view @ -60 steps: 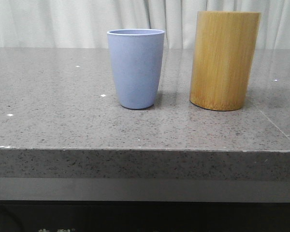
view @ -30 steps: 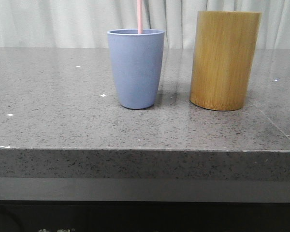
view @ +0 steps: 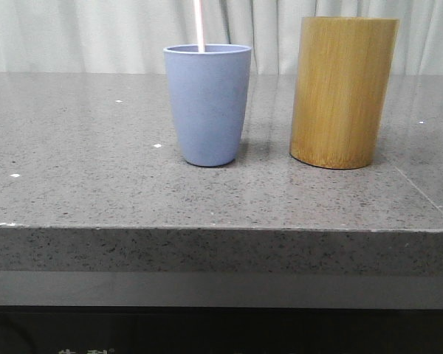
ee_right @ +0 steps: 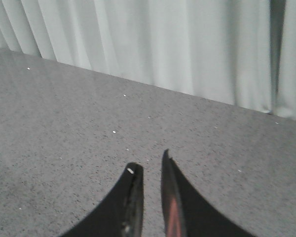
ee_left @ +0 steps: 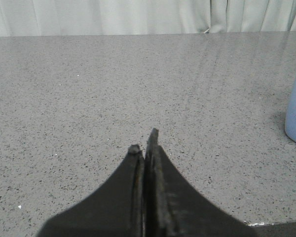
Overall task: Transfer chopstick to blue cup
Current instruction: 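Lower the pink stick into the blue cup and open the right gripper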
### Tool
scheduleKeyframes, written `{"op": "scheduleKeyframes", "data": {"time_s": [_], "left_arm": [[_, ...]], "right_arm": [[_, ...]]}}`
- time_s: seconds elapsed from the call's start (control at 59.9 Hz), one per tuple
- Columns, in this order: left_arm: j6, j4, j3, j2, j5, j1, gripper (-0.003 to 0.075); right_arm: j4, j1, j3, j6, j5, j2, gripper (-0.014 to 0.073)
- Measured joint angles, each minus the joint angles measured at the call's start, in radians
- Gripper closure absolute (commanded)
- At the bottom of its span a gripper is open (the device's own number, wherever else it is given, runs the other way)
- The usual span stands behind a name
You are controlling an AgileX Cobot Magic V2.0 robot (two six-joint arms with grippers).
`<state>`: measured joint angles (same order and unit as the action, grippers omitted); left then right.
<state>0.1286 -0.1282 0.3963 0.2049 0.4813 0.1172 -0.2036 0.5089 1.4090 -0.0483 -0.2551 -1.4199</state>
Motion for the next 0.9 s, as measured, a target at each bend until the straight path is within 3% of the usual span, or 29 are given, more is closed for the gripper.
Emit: {"op": "scheduleKeyframes", "data": {"time_s": [0.184,0.467,0.667,0.901], "left_arm": [[0.0,0.0,0.0,0.0,0.0,0.0,0.0739],[0.0,0.0,0.0,0.0,-0.002,0.0,0.0739],[0.0,0.0,0.0,0.0,-0.002,0.0,0.0739],[0.0,0.0,0.0,0.0,-0.002,0.0,0.0739]], "right_arm": [[0.03,-0.139,0.067,0.0,-0.248,0.051,0.0673],[0.075,-0.358,0.065,0.0,-0.478,0.17,0.0681],[0.102,-0.396,-0.091,0.0,-0.482,0.335,0.0681],[0.102,-0.396,-0.482,0.0,-0.291,0.622,0.0681]]}}
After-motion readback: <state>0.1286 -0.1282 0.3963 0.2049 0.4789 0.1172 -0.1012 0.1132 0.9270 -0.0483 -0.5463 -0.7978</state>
